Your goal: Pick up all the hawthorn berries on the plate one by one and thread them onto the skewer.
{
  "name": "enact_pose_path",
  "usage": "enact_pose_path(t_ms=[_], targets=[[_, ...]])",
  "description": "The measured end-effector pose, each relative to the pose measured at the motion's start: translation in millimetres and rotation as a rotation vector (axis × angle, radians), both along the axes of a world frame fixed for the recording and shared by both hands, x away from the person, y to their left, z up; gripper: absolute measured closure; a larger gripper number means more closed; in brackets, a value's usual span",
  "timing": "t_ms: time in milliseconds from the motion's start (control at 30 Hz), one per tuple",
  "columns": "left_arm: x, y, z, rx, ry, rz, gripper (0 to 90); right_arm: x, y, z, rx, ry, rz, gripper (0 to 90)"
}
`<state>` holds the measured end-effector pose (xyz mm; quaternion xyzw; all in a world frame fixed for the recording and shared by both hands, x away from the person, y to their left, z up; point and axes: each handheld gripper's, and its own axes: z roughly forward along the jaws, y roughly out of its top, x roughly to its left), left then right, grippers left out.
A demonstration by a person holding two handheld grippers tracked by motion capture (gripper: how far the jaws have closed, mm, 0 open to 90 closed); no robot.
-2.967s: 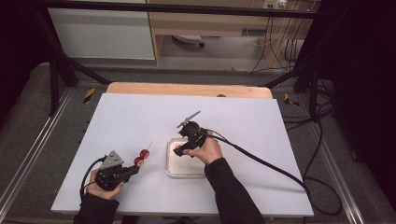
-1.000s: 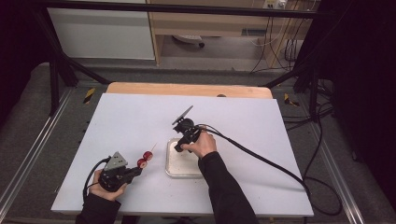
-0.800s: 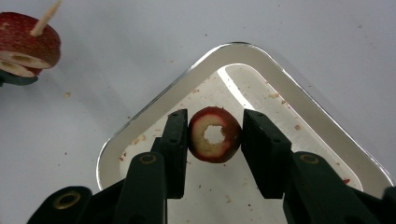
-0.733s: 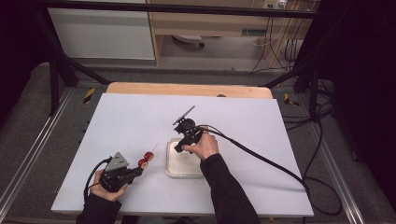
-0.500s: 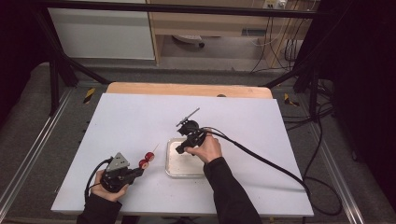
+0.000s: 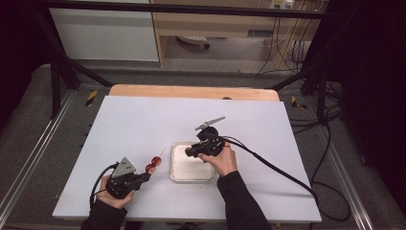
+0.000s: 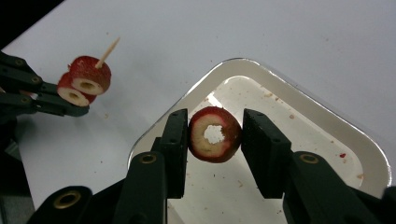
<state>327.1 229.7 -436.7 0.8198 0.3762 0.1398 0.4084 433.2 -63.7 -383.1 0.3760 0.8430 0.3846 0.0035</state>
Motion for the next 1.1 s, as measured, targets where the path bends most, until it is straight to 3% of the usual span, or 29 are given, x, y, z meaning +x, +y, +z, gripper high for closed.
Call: enact_pose_path(t_ms=[233,467,833,1100], targets=[[-4.2,-10.4,0.7,-0.014,-0.014,-0.001,88.0,-10.5,-13.1,-0.2,0.128,-0.028,-0.042,62.4],[-10.5,-23.2,1.7,-0.043,-0.024,0.011,88.0,-19.6,-21.8,-1.4,0.224,-0.061,-0.078,62.4],[-12.2,-39.7,3.7,-0.085,-0.010,0.060,88.0,-24.9,-35.0,-2.7,0.401,-0.094,-0.160,62.5],[-12.7,-49.0,8.5,-0.121,-0.009,0.066,88.0,-27.4,-39.3,-1.0,0.529,-0.149,-0.211,62.4]])
